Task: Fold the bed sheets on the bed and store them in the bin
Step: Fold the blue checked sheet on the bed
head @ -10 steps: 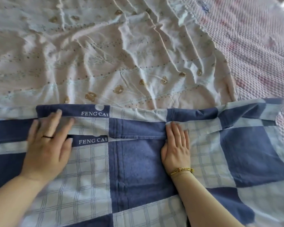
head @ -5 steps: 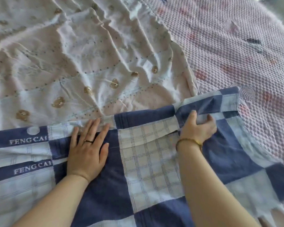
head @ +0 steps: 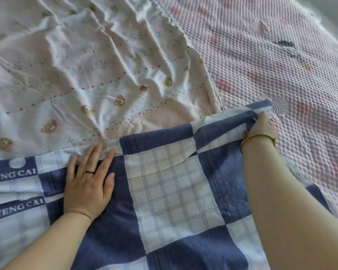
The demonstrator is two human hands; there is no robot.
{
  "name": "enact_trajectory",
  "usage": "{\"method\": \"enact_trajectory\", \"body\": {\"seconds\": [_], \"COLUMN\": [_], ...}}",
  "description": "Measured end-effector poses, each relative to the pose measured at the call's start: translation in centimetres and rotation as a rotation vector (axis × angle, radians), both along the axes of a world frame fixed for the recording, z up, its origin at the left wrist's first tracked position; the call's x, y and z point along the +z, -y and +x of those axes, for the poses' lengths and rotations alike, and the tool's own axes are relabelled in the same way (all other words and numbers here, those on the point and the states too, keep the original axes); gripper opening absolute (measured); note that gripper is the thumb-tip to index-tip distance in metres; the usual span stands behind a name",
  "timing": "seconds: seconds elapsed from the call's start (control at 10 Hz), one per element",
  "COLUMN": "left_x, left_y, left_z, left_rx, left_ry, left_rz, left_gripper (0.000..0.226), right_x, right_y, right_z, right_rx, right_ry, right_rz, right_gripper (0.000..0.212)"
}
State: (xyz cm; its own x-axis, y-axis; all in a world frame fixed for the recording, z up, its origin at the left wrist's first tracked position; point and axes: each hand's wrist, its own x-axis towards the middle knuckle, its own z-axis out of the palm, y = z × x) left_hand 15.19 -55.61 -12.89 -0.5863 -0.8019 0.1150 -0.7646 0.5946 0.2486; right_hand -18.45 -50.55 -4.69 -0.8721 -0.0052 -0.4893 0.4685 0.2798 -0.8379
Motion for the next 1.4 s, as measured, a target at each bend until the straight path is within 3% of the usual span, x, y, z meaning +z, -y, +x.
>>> {"method": "enact_trajectory", "body": {"seconds": [0.1, 0.2, 0.4, 0.5, 0.6, 0.7, 0.8, 0.9, 1.0, 1.1, 1.2, 1.4], "left_x": [-0.1, -0.1, -0.2, -0.2, -0.3, -0.3, -0.4, -0.4, -0.5, -0.6, -0.7, -0.9], "left_y": [0.0, -0.1, -0.1, -0.1, -0.1, -0.2, -0.1, -0.2, -0.1, -0.2, -0.2, -0.3], "left_z": [0.0, -0.1, -0.2, -0.2, -0.2, -0.2, -0.2, -0.1, -0.1, -0.1, -0.1, -0.1], "left_rx": [0.000, 0.002, 0.005, 0.004, 0.008, 0.004, 0.009, 0.011, 0.011, 0.015, 0.022, 0.085], "left_ry": [-0.010, -0.016, -0.021, -0.019, -0.022, -0.025, -0.028, -0.038, -0.044, -0.047, -0.068, -0.097], "left_rz": [-0.008, -0.026, -0.032, -0.036, -0.040, -0.036, -0.037, -0.054, -0.069, -0.076, -0.104, -0.168], "left_gripper": [0.054, 0.055, 0.056, 0.057, 0.057, 0.057, 0.057, 0.056, 0.055, 0.055, 0.054, 0.050], "right_x": [0.0, 0.5, 1.2, 1.5, 1.9, 2.9, 1.9, 0.7, 0.6, -1.2, -3.9, -3.5], "right_y": [-1.6, -1.9, 0.9, 0.6, -0.6, -1.6, -2.6, -3.0, -1.6, -0.3, -0.9, -0.4], "right_z": [0.8, 0.9, 1.6, 1.1, -0.8, -2.4, -3.0, -1.7, 2.7, 8.3, 8.9, 1.7], "right_rx": [-0.163, -0.116, 0.087, 0.059, 0.071, 0.225, 0.404, 0.400, 0.522, 1.144, 1.456, 1.202], "right_ry": [0.119, 0.259, 0.404, 0.362, 0.232, -0.074, -0.362, -0.429, -0.756, -1.006, -0.990, -0.739], "right_rz": [-0.264, -0.442, -0.585, -0.610, -0.493, -0.073, 0.467, 0.735, 0.741, 0.604, 0.832, 1.111], "right_gripper": [0.037, 0.046, 0.031, 0.034, 0.024, 0.007, 0.050, 0.074, 0.068, 0.069, 0.087, 0.064]}}
